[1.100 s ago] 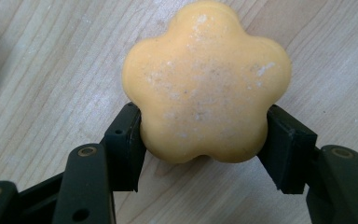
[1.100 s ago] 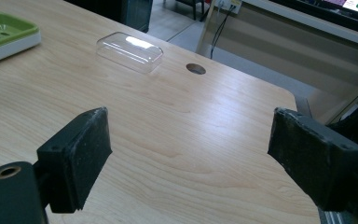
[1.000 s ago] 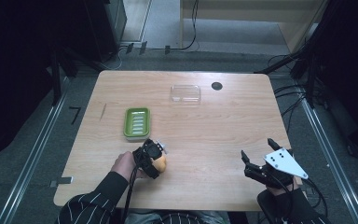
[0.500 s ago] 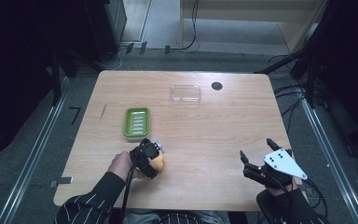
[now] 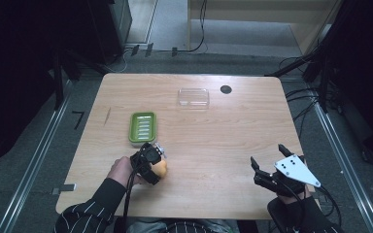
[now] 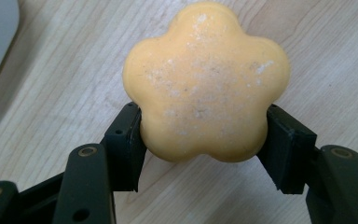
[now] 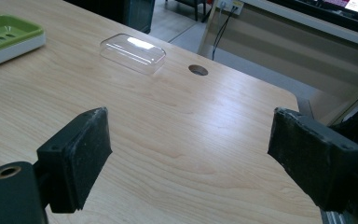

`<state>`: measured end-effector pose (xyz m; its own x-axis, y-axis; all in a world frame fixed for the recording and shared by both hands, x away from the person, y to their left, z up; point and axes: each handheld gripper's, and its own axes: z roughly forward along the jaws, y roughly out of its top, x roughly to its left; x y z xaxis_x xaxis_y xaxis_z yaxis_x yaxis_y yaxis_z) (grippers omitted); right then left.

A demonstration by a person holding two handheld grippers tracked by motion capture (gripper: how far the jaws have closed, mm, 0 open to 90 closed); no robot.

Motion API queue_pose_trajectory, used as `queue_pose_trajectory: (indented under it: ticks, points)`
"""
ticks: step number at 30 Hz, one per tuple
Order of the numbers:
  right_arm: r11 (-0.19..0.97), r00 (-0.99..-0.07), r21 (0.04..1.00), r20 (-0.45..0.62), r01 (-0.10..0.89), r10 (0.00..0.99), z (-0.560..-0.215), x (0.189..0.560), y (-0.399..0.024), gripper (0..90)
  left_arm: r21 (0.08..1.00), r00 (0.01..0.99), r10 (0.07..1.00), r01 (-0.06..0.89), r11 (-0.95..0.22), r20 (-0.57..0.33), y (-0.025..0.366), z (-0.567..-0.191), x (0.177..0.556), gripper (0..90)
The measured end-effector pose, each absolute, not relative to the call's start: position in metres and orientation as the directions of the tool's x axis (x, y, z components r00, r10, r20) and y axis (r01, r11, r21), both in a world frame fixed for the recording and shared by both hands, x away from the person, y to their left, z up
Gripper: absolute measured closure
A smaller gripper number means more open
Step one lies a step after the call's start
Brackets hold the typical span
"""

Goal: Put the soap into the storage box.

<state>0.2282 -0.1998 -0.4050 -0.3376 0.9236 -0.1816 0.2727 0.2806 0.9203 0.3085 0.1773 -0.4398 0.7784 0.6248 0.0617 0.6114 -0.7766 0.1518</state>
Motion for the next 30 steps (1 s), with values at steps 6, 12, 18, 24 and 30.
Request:
queue_pose_trajectory:
  ticks: [6, 12, 18, 24, 30]
  points:
    - [0.288, -0.344, 0.918, -0.187, 0.272, 0.92, -0.405, 0.228, -0.199, 13.3, 0.158, 0.774, 0.629, 0.614, -0.773, 0.067, 0.183, -0.437, 0.308, 39.8]
    - [0.281, -0.337, 0.92, -0.182, 0.273, 0.924, -0.405, 0.227, -0.201, 13.3, 0.164, 0.764, 0.642, 0.626, -0.763, 0.07, 0.189, -0.432, 0.309, 39.8]
    - [0.281, -0.334, 0.92, -0.183, 0.273, 0.925, -0.405, 0.227, -0.201, 13.3, 0.168, 0.759, 0.648, 0.631, -0.757, 0.07, 0.193, -0.43, 0.311, 39.8]
    - [0.285, -0.338, 0.918, -0.186, 0.274, 0.923, -0.405, 0.227, -0.2, 13.3, 0.161, 0.746, 0.662, 0.646, -0.746, 0.072, 0.199, -0.427, 0.312, 39.8]
    - [0.28, -0.337, 0.92, -0.181, 0.275, 0.924, -0.405, 0.228, -0.2, 13.3, 0.162, 0.74, 0.668, 0.652, -0.741, 0.076, 0.204, -0.423, 0.314, 39.8]
